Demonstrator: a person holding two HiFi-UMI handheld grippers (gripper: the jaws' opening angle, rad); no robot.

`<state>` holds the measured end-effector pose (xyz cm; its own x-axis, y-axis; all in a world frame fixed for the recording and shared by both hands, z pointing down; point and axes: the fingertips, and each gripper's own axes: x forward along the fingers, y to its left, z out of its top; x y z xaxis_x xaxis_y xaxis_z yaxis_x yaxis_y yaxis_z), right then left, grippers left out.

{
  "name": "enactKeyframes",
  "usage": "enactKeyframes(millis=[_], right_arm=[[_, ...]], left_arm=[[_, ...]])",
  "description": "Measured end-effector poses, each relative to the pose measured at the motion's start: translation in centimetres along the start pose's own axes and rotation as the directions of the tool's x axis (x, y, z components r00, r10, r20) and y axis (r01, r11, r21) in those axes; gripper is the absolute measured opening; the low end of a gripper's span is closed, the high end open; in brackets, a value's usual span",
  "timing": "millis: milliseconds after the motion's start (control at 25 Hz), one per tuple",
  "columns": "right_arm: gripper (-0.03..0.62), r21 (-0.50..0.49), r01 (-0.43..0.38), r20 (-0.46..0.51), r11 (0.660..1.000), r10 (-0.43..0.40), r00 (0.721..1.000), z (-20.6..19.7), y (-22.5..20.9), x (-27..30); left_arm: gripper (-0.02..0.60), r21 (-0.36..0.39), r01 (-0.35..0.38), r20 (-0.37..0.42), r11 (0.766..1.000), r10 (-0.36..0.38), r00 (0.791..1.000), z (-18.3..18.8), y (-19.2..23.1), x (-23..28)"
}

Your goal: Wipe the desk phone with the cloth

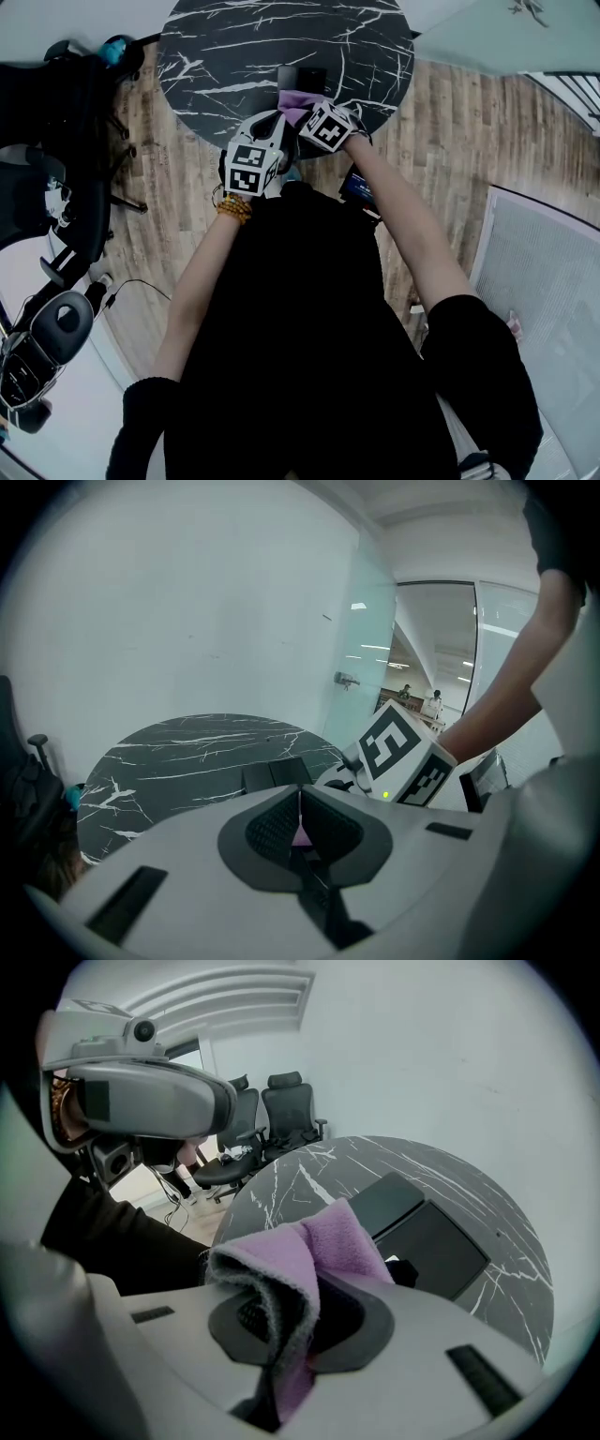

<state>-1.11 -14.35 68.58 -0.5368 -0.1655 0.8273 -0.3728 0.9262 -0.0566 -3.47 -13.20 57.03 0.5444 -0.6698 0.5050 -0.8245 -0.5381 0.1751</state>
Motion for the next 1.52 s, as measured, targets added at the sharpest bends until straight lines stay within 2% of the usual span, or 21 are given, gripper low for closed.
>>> enactKeyframes(millis=[160, 760, 1520], right_arm=[[0.058, -0.004, -0.002, -0.005, 1.0, 0.002, 1.0, 0.0, 0.2, 0.0], [0.058, 0.016, -0.044, -0.008, 0.999, 0.044, 0.999, -0.9, 1.6, 0.4], [0.058, -0.027, -0.122, -0.055, 0.992, 0.121, 0.991, -2.0, 3.4, 0.9]], left_arm=[[0.02, -0.026, -0.003, 0.011, 1.0, 0.003, 1.0, 0.4, 0.1, -0.2], [0.02, -0.013, -0.003, 0.004, 1.0, 0.003, 1.0, 0.1, -0.3, -0.2], [0.02, -0.002, -0.004, -0.016, 1.0, 0.004, 1.0, -0.2, -0.1, 0.0]])
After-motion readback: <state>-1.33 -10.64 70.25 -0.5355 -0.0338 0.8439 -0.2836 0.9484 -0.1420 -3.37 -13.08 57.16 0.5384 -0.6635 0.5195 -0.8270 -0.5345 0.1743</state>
